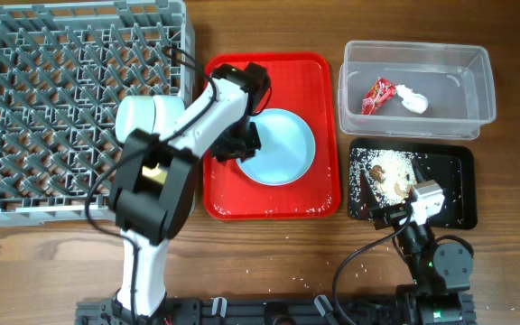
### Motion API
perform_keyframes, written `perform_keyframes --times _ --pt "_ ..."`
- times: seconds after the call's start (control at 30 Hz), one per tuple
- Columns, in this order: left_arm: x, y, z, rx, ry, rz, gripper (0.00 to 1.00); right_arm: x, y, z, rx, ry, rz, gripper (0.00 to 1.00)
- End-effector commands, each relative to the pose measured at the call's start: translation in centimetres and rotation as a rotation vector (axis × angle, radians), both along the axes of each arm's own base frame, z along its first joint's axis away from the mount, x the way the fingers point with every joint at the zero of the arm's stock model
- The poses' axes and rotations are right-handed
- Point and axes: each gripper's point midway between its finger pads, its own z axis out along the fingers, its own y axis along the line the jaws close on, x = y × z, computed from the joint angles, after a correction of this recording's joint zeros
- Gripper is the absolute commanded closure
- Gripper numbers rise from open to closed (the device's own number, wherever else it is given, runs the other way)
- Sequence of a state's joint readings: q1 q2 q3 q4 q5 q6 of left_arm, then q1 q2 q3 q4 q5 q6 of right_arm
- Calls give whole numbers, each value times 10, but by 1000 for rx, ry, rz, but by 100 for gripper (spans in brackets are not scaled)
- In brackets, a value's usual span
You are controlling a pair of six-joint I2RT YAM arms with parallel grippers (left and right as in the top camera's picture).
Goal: Sort waste into correct bins and load items into the dishwasher rack
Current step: 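Grasp the light-blue plate edge with the left gripper and lift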
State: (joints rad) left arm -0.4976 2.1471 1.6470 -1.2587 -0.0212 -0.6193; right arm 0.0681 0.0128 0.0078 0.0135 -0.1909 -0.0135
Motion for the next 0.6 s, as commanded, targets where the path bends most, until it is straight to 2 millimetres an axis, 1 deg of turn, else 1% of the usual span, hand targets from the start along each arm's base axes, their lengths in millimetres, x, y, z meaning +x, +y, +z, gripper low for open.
perform_keyframes --times 0.0,0.03,0.07,0.1,0.13,0.2,0.27,0.3,0.33,0.37,0.47,0.53,0.57 --pt "12 -10 74 7 -256 -98 49 -1 1 2 -11 -13 9 0" --pt "10 -24 84 -32 -290 -155 49 -1 1 2 -11 -13 9 0" --pt "6 -38 88 -61 -306 -216 49 -1 1 2 -11 -13 9 0" --pt "-1 -57 88 -94 -310 -299 51 -1 1 2 -11 -13 9 0" --pt "-9 -74 84 -114 -307 -366 53 -1 1 2 -11 -13 9 0" --pt "-24 -109 70 -157 -315 -464 51 -1 1 2 -11 -13 9 0" --pt "-35 -139 46 -177 -326 -553 50 -1 1 2 -11 -13 9 0" --pt "-38 -146 35 -177 -321 -577 49 -1 1 2 -11 -13 9 0" --pt "-42 -153 21 -169 -304 -613 49 -1 1 2 -11 -13 9 0" --pt "-43 -155 9 -158 -290 -622 50 -1 1 2 -11 -13 9 0" --pt "-43 -155 -20 -132 -251 -623 59 -1 1 2 -11 -13 9 0" --pt "-48 -153 -41 -120 -203 -626 65 -1 1 2 -11 -13 9 0" --pt "-51 -152 -48 -108 -186 -630 73 -1 1 2 -11 -13 9 0"
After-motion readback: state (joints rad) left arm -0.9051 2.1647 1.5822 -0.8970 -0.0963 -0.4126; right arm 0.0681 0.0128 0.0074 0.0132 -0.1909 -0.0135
